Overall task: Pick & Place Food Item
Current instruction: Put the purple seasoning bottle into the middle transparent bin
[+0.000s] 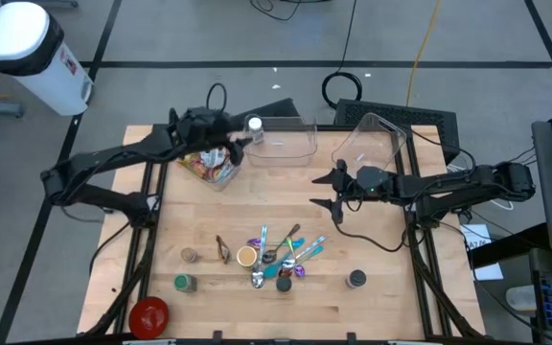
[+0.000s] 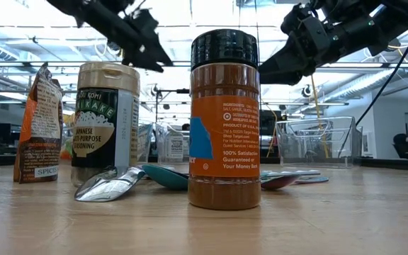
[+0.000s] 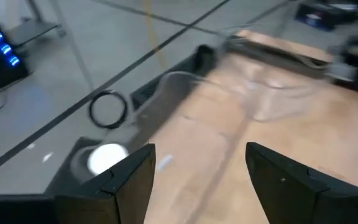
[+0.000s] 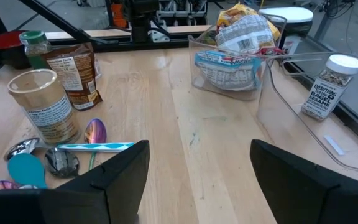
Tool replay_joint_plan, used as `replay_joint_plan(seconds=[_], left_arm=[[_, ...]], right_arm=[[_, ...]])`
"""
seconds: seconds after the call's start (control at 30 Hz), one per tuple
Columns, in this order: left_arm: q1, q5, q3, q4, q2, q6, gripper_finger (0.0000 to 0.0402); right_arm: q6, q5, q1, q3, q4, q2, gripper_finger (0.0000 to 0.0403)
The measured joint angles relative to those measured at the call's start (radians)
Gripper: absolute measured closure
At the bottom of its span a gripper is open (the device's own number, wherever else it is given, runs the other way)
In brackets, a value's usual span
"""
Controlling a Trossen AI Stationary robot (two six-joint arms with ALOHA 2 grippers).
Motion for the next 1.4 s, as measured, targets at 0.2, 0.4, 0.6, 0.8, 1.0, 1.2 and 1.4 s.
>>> replay_joint_plan(seconds=[0.2,0.4,0.6,0.8,1.0,1.2,1.4], left_arm=[[-0.104,-0.007,-0.163,0.095,-0.171,0.022,0.0147],[-0.142,-0.027,-0.388,0.263,-0.411,0.019,0.0147],[-0.143,0.028,-0.467,0.260,-0.610,0.001,0.0146],[-0.143,0.109,-0.495,0.257,-0.684,-0.035,0.0147],[-0.143,0.113,-0.496,0.254,-0.666,-0.038,0.0146],[-0.143,0.113,-0.496,0.256,-0.635,-0.039,0.0146],[-0.143,0.112,-0.496,0.263,-0.606,-0.040,0.0146]], right_arm=[[0.000,0.000,0.000,0.000,-0.014,0.000,0.0133],[0.017,0.000,0.000,0.000,-0.017,0.000,0.0133],[0.083,-0.003,0.000,0.000,-0.033,0.000,0.0133],[0.097,-0.015,0.012,0.000,-0.042,0.000,0.0133],[0.062,-0.260,0.077,0.000,0.001,0.000,0.0133],[0.039,-0.585,0.199,0.000,0.153,0.002,0.0133],[0.130,-0.656,0.320,0.000,0.184,0.001,0.0133]])
